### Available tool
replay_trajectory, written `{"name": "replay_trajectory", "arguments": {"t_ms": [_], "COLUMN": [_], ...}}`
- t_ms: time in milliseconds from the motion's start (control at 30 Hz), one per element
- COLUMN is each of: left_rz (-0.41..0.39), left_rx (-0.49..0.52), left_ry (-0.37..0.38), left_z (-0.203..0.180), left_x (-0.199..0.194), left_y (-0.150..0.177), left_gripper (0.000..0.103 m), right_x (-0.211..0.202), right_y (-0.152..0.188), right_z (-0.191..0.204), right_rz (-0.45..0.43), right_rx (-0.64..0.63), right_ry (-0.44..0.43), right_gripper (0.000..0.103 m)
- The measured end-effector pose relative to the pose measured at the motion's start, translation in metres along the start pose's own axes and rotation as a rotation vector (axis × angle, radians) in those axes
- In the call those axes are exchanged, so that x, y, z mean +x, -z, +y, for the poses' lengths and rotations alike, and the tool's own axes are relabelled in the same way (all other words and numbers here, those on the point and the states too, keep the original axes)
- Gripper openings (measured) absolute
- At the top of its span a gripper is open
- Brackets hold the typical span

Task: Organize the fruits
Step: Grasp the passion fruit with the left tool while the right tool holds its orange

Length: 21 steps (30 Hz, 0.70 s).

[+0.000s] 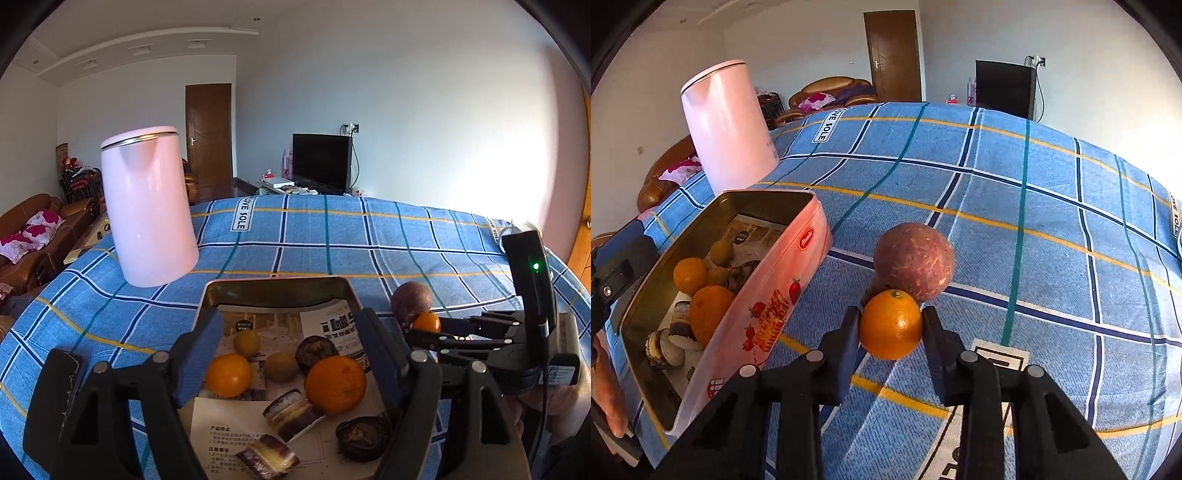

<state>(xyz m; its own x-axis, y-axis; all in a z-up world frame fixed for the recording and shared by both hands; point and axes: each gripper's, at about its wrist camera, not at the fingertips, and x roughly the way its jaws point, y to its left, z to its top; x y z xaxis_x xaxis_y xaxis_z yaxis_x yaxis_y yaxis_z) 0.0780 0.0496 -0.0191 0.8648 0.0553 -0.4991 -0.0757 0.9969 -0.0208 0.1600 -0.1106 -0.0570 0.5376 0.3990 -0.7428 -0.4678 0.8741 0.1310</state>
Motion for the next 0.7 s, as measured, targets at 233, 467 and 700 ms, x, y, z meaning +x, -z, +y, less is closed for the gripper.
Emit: {"name": "replay_trajectory", "arguments": {"t_ms": [233,467,700], "left_rz": [0.015,0.136,0.249], "left_rx": [0.086,0.12,0.101], "left_ry": [0.052,0.112,0.086], "left_z": [-0.057,-0.115,-0.135], "left_x": [0.013,0.061,0.092], "left_y": [-0.015,-0.025,-0.022], "left_gripper": [0.077,0.077,0.076], "right_x": [-0.026,-0.041,-0.055], "right_y": [0.01,0.01,0.014], "right_z": [-0.034,-0.084,-0.1], "right_rz": [-0.066,-0.128,-0.179], "right_rx": [0.029,0.117,0.148], "right_ry": [0.05,0.141,0.128], "right_gripper": [0.034,0.034,0.035]}}
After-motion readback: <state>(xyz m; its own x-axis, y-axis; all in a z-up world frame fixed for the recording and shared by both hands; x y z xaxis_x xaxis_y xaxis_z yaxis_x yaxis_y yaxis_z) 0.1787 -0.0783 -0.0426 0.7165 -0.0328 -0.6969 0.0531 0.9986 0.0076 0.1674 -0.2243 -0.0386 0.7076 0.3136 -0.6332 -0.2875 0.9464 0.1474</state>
